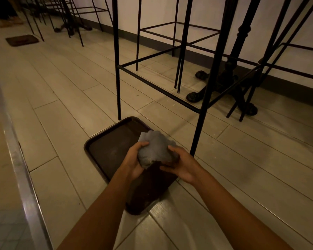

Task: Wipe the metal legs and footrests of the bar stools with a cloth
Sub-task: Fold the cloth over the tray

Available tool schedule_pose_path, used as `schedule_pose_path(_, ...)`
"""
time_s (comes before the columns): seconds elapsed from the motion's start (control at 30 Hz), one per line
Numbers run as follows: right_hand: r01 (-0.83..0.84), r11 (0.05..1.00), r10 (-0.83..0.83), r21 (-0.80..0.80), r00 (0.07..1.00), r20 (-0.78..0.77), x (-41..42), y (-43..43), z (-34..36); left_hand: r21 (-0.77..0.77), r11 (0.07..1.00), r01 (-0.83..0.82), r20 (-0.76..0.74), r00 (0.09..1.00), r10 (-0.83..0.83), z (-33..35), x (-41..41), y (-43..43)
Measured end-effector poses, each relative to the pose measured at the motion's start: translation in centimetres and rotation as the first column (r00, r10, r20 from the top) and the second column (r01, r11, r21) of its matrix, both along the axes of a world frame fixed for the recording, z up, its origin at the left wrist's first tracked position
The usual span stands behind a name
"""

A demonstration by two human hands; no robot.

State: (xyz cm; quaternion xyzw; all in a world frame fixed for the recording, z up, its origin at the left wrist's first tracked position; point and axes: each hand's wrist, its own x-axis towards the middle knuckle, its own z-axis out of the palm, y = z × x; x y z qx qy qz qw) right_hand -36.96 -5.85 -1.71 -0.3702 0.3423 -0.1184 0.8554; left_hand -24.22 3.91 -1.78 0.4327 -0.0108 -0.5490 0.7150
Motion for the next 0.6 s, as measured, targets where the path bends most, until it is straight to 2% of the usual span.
schedule_pose_path(0.1,-0.013,0.994,-0.006,0.107,0.984,0.178,0.6,0.0,0.3,-0.016,1.000,0.013,0.068,0.998,-0.012,0.4,0.2,-0.6)
schedule_pose_path(0.17,0.055,0.996,-0.068,0.071,0.978,0.198,1.2,0.1,0.4,0.054,0.998,0.018,0.145,0.989,-0.026,0.7,0.8,-0.9)
schedule_pose_path(0.23,0.116,0.993,-0.115,0.008,0.973,0.202,1.7,0.1,0.6,0.180,0.982,0.061,0.250,0.963,-0.106,0.8,2.0,-1.1)
schedule_pose_path(0.3,0.163,0.986,-0.153,-0.029,0.964,0.216,2.2,0.1,1.0,0.287,0.944,0.161,0.336,0.906,-0.257,1.3,3.4,-1.3)
schedule_pose_path(0.43,0.192,0.980,-0.198,0.050,0.932,0.305,3.0,0.4,1.7,0.363,0.854,0.372,0.317,0.813,-0.489,4.3,6.1,-1.2)
schedule_pose_path(0.5,0.181,0.978,-0.207,0.106,0.915,0.346,3.6,0.5,1.7,0.404,0.778,0.482,0.342,0.709,-0.617,6.2,7.5,-0.9)
schedule_pose_path(0.57,0.158,0.977,-0.201,0.141,0.906,0.372,4.2,0.9,1.8,0.445,0.721,0.531,0.383,0.615,-0.689,7.3,8.7,-0.5)
schedule_pose_path(0.6,0.151,0.979,-0.191,0.136,0.909,0.369,4.5,1.1,1.8,0.449,0.725,0.522,0.408,0.602,-0.686,7.7,9.2,-0.3)
